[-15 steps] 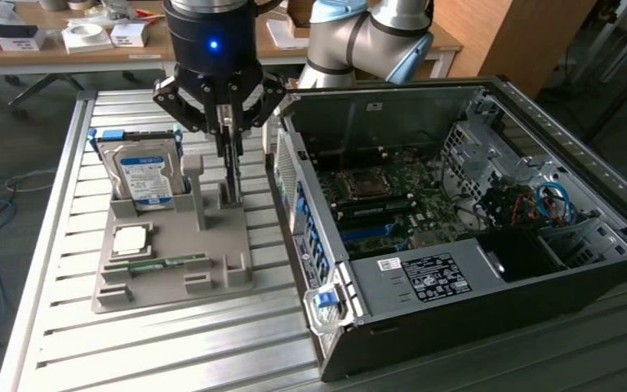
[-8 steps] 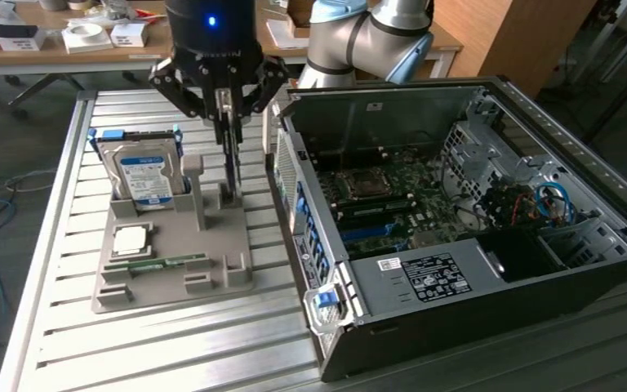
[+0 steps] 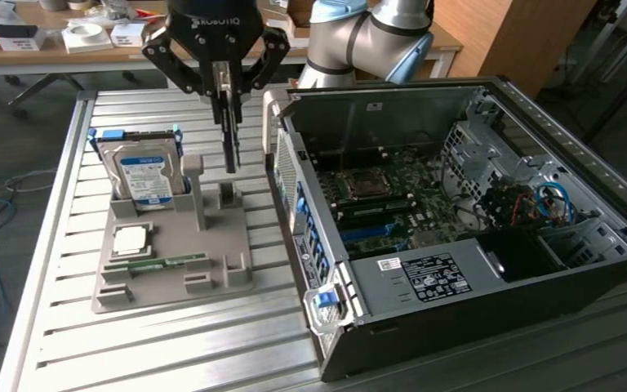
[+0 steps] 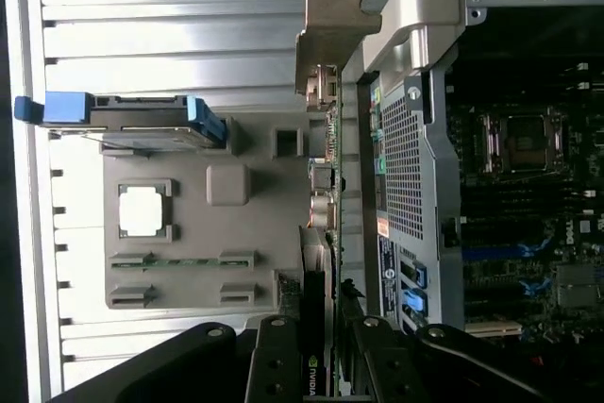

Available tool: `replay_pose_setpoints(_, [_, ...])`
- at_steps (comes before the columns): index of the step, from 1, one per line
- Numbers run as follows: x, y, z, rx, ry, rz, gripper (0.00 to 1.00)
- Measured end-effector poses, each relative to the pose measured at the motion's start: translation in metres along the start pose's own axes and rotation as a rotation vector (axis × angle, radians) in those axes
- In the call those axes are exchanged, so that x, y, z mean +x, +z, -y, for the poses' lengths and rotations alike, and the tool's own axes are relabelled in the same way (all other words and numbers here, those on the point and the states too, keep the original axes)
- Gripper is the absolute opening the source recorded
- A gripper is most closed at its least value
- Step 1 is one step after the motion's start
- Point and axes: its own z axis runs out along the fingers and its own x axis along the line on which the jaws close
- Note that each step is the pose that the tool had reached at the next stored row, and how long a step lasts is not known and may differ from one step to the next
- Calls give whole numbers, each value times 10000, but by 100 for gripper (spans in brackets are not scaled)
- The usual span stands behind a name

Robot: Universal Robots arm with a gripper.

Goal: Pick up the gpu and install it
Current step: 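Pick up the gpu and move the gpu toward the slot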

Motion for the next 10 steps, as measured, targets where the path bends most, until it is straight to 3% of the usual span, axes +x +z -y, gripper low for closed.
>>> replay_pose_setpoints(10, [-16,-44,-4,2,-2,-2,26])
